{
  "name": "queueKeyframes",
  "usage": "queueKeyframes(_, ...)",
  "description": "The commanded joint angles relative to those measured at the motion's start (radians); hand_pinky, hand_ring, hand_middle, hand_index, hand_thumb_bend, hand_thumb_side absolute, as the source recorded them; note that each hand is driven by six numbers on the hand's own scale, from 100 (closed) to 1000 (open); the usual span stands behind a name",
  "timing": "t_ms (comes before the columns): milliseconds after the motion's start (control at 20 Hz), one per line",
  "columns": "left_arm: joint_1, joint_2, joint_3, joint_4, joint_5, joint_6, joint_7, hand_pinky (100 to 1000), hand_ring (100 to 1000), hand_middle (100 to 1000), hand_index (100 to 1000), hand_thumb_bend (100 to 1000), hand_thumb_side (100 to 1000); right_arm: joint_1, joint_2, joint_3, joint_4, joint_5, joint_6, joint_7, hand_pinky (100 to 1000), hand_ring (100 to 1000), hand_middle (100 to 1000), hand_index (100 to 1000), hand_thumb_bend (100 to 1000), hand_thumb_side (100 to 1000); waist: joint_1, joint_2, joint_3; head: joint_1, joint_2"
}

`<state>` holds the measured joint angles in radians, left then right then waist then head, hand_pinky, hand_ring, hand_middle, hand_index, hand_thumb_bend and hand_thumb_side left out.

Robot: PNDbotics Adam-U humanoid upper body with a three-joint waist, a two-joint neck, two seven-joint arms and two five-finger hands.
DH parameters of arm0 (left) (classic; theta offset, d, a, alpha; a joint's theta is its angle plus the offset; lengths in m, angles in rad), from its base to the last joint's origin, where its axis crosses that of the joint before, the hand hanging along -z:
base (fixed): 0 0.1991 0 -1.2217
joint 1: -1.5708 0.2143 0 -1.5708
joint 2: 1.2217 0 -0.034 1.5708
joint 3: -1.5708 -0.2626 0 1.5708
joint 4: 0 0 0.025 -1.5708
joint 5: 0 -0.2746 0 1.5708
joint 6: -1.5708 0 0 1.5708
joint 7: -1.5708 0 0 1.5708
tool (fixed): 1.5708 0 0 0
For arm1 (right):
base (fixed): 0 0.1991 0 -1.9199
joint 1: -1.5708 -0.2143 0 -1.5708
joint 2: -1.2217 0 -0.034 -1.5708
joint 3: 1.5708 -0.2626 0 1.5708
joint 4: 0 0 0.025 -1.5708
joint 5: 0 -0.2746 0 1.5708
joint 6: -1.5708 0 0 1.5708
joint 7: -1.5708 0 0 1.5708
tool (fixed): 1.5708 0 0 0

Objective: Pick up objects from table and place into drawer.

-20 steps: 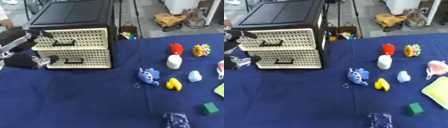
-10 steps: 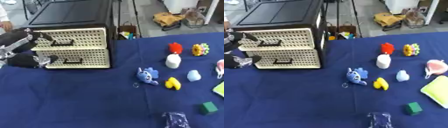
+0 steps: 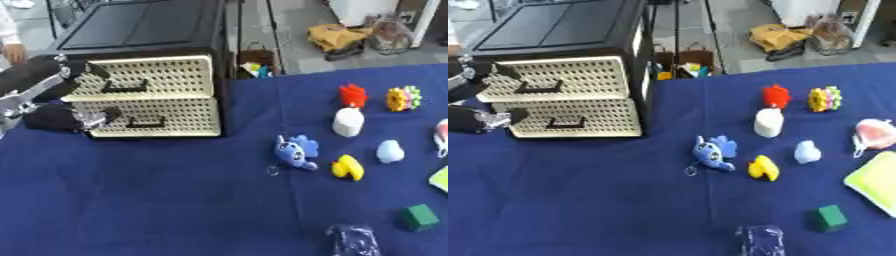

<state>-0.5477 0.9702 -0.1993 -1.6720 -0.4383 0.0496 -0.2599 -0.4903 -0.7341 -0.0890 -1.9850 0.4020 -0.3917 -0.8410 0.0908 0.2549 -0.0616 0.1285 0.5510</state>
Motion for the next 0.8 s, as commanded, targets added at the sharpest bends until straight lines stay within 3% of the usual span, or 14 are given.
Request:
queueKeyframes(50, -0.022, 0.018, 0.008, 0.005, 0.004, -0.016, 0.014, 100, 100, 100, 829, 476, 694, -0.016, -0.016, -0.004, -0.015, -0.006, -0.039, -0.037, 604, 728, 700, 724, 100, 1000, -0.001, -0.011, -0.001, 0.006, -0.014)
queueKeyframes(800, -0.053, -0.008, 0.003, 0.107, 0.021, -0.058, -0.020, 100, 100, 100, 837, 459, 688, -0.029, -0.012, -0.003, -0.015, -0.008, -0.041, -0.036, 593, 724, 695, 721, 100, 1000, 0.011, 0.014, -0.023, 0.022, -0.038)
